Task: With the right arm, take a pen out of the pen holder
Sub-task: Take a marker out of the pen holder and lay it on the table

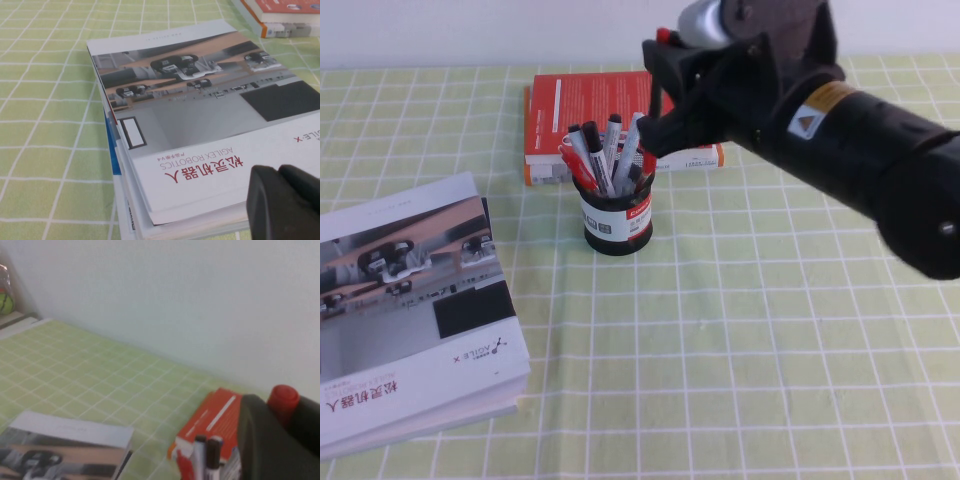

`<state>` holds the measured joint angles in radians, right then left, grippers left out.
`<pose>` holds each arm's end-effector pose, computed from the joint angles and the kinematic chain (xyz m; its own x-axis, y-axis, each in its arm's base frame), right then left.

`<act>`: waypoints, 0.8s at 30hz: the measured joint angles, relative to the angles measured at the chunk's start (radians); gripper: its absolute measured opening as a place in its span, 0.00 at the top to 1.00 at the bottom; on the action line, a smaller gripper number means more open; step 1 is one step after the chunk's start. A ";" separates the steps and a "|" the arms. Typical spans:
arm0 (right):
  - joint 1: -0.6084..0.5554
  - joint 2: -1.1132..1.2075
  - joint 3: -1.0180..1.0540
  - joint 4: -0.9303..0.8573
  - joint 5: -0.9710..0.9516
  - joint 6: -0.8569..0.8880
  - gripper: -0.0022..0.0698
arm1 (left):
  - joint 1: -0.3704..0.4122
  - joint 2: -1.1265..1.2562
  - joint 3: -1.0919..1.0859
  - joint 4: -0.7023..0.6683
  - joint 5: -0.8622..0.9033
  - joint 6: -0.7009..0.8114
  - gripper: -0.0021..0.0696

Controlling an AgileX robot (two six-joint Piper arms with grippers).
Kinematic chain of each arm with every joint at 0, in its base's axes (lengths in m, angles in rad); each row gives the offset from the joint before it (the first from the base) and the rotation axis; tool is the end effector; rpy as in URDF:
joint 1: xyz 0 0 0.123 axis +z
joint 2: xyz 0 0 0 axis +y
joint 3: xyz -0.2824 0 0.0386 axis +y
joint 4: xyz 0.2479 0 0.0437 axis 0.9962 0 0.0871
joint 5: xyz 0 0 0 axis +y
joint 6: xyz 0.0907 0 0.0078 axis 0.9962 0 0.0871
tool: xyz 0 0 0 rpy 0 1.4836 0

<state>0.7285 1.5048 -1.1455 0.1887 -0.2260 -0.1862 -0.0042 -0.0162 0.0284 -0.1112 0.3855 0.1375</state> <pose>0.2698 0.2356 0.3564 -0.0359 -0.0350 -0.9987 -0.6339 0.7734 -0.0043 0.0520 -0.0040 0.1700 -0.3018 0.0356 -0.9527 0.0544 0.9983 0.0201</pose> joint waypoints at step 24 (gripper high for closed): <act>-0.057 0.209 -0.348 -0.353 1.044 0.695 0.91 | 0.000 0.000 0.000 0.000 0.000 0.000 0.98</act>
<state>0.6714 1.7141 -1.4933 -0.1643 0.8177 0.5088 -0.0042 -0.0162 0.0284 -0.1112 0.3855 0.1375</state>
